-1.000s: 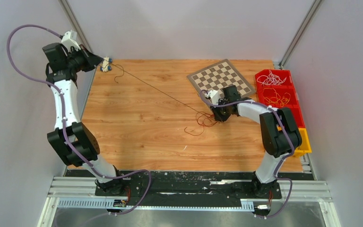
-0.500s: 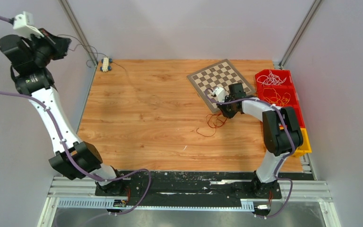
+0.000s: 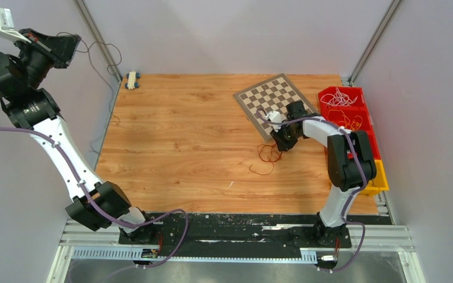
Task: Untangle the cables
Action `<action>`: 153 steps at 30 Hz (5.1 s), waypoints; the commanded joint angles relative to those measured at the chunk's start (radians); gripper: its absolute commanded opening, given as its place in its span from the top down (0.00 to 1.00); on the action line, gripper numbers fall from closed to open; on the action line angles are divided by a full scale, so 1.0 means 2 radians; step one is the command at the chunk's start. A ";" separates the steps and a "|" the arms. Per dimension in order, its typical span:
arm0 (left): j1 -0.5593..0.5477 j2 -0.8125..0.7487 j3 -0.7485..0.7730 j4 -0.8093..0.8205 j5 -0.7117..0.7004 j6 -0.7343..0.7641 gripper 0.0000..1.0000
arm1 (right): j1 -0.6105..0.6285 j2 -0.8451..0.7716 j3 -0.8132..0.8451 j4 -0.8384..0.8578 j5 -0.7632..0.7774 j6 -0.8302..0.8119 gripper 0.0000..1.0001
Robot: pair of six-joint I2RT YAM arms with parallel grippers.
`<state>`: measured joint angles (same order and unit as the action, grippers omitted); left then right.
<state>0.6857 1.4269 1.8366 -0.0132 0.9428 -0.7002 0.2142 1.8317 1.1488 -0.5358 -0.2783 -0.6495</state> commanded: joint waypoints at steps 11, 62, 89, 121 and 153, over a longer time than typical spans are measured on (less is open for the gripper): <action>-0.118 -0.055 -0.086 0.177 0.107 -0.157 1.00 | 0.035 -0.033 0.157 -0.166 -0.256 0.018 0.39; -0.208 -0.026 -0.218 -0.068 -0.009 0.039 1.00 | 0.271 -0.061 0.090 0.488 -0.245 0.264 1.00; -0.425 -0.148 -0.338 -0.196 0.063 0.327 1.00 | 0.216 -0.082 0.197 0.394 -0.150 0.177 1.00; -0.443 -0.109 -0.291 -0.129 0.101 0.348 1.00 | 0.190 -0.123 0.219 0.262 -0.343 0.320 1.00; -0.488 -0.085 -0.230 -0.214 0.171 0.393 1.00 | 0.206 -0.125 0.196 0.309 -0.390 0.301 0.57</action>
<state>-0.2779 1.2522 1.3281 -0.4332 1.2564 0.0589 0.6140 1.6012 1.5352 0.0647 -1.0416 -0.0231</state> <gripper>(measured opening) 0.010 0.421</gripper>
